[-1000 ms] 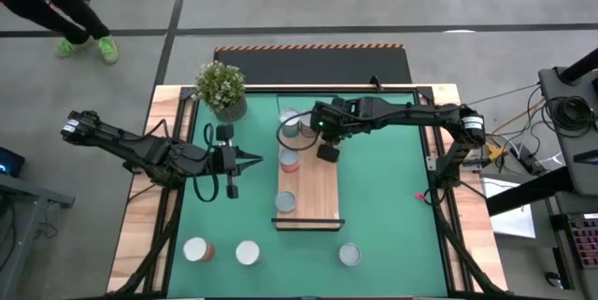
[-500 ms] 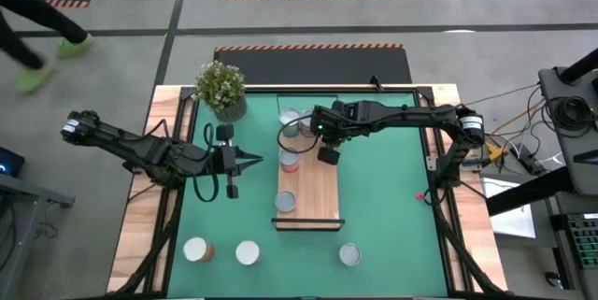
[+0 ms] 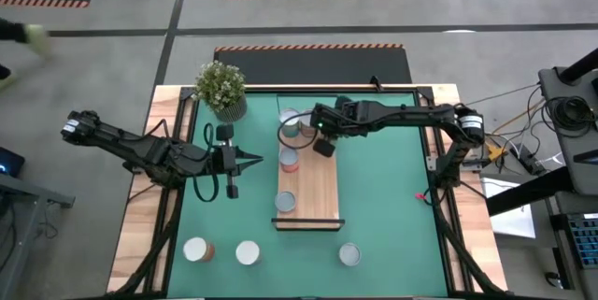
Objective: Pick and place cans onto a shelf
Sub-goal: Put the canned oranges on the shelf
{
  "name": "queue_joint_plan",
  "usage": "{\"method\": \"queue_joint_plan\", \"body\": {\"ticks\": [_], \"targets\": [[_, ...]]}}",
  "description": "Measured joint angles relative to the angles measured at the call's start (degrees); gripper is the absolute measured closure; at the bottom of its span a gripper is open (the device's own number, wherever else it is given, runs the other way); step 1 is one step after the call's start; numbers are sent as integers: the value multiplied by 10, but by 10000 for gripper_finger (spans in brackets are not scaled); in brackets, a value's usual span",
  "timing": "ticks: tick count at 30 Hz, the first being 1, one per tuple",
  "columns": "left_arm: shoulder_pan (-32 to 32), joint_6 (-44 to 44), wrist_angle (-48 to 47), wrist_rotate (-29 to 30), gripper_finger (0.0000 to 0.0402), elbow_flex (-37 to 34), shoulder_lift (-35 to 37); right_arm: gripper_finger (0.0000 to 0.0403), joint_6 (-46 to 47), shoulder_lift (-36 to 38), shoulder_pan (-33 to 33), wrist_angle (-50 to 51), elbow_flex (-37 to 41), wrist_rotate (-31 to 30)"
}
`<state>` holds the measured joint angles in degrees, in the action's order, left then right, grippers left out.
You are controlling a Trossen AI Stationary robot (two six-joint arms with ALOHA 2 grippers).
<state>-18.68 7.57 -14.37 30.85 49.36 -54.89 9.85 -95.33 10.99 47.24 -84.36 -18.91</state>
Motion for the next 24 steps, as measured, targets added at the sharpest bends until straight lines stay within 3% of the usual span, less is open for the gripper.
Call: {"method": "queue_joint_plan", "body": {"ticks": [11,18,21,24], "targets": [[0,0,0,0,402,0,0,394,8,0,9,-30,0,-22],[0,0,0,0,402,0,0,394,0,9,5,26,-36,-16],[0,0,0,0,402,0,0,394,-19,17,3,86,-52,32],[0,0,0,0,402,0,0,394,-63,27,3,152,-54,125]]}}
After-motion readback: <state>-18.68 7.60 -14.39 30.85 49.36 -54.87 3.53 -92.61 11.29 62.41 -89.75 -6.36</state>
